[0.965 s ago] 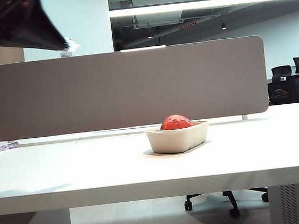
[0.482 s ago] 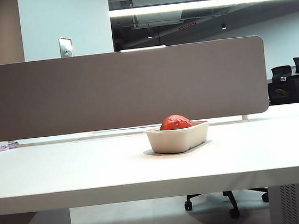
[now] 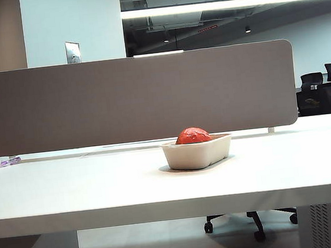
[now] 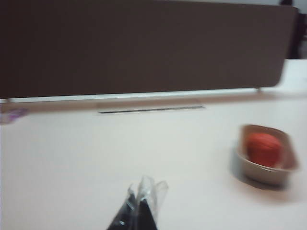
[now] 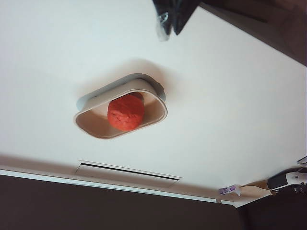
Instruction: Pick up the orange and place it into the paper lunchbox.
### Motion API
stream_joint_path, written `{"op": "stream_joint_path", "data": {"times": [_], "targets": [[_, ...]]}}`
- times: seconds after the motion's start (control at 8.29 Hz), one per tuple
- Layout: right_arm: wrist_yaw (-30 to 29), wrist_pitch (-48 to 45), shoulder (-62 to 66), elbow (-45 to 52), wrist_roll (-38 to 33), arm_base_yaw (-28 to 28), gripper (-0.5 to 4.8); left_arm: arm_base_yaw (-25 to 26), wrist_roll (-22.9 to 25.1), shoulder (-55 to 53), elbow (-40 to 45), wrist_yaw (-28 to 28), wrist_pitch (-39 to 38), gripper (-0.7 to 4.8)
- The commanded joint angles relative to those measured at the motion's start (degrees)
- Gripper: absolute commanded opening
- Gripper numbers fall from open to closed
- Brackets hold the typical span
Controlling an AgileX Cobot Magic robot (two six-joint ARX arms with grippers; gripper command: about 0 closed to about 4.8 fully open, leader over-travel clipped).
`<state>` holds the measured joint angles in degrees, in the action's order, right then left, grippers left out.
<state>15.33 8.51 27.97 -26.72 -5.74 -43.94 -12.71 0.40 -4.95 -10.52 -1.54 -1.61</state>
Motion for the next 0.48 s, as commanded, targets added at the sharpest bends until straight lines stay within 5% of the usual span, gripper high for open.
{"op": "stream_joint_path", "data": {"times": [0.12,0.24,0.48], "targets": [[0.0,-0.6,-0.1,-0.1,-0.1,-0.1,-0.01,6.8,-0.4,4.6,3.3,0.3,0.5,-0.06],[0.0,-0.6,-0.1,-0.1,-0.1,-0.1,-0.01,6.5,-0.3,4.8,10.3,0.3,4.7,-0.06],[0.0,-0.6,-0.1,-0.1,-0.1,-0.1,-0.01,4.5,-0.4,4.8,10.3,0.3,1.9,-0.06]]}}
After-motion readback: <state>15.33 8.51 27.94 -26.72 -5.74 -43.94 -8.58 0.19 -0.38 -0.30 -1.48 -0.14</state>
